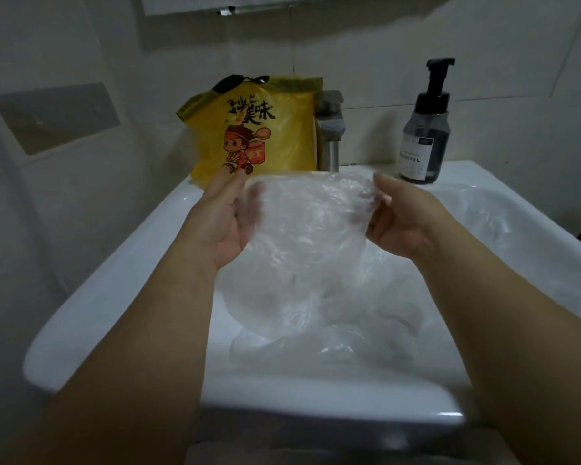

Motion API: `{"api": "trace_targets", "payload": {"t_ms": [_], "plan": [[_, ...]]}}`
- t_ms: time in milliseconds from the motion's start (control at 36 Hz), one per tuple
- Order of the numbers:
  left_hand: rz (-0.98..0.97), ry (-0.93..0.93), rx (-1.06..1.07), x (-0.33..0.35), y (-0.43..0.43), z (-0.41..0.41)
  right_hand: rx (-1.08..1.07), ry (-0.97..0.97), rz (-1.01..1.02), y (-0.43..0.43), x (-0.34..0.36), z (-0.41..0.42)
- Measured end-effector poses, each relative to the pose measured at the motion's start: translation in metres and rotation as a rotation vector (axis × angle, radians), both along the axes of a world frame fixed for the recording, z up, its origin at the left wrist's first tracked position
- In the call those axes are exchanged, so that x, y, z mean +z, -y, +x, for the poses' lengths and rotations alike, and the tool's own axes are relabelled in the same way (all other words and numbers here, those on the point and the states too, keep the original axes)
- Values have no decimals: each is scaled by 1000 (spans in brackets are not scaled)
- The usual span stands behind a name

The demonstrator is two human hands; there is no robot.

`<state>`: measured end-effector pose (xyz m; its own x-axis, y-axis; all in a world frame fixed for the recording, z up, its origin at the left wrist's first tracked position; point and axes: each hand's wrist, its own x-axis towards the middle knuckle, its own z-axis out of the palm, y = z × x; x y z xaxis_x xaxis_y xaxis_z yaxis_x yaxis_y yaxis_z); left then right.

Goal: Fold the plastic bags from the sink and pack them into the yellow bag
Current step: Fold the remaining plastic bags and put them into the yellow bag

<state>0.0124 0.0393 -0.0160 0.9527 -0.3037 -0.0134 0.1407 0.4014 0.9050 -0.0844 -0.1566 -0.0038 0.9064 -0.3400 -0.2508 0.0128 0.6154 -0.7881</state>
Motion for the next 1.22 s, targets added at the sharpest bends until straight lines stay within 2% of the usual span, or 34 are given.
{"api": "trace_targets", "payload": {"t_ms": [83,194,278,417,556,667,750,833,1000,1139,1222], "plan": [[-63,11,-54,2,-1,-7,11,148,50,4,-4,-5],[-33,15,-22,2,1,-13,104,260,-139,-2,2,-16],[-21,14,-8,0,-1,-15,123,209,-257,-9,2,-20],[49,52,-96,-3,-3,-14,51,140,-291,-8,-2,-16],[65,61,-53,-3,-3,-14,-26,64,-410,-2,-4,-11],[250,122,-17,-7,-3,-14,-14,63,-399,1,-2,-6],[368,186,25,-8,-4,-11,105,94,-415,2,1,-6],[516,301,76,-8,-8,-7,209,51,-617,2,1,-2],[733,531,198,-8,-9,-7,112,-110,-1183,3,-4,8],[781,592,244,-8,-11,-8,18,-114,-1278,6,-6,8],[721,506,232,-7,-12,-6,-21,-54,-1156,6,-3,4]]}}
